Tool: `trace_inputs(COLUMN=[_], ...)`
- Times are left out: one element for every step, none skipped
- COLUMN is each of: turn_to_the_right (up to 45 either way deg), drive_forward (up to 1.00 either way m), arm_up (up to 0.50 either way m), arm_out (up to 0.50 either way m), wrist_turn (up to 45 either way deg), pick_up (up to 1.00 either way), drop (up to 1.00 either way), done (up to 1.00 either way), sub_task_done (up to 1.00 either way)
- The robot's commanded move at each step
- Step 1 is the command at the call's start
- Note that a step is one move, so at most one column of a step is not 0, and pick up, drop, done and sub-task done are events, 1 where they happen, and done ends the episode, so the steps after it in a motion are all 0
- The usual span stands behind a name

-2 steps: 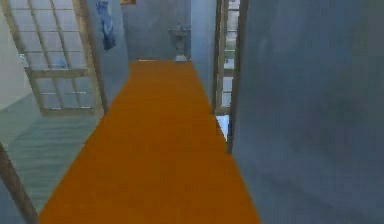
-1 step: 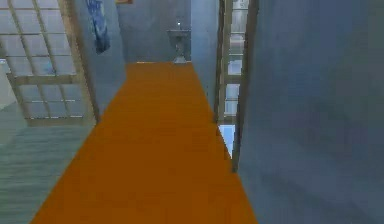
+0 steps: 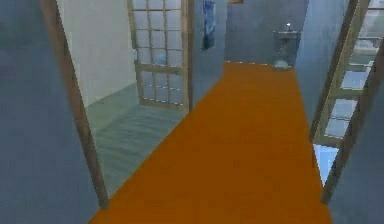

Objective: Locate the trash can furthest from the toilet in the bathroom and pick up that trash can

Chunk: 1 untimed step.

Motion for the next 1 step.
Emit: trace_inputs(turn_to_the_right=[0.0], drive_forward=[1.0], arm_up=[0.0], arm_out=[0.0], wrist_turn=[0.0], pick_up=[0.0], drop=[0.0], done=[0.0], sub_task_done=[0.0])
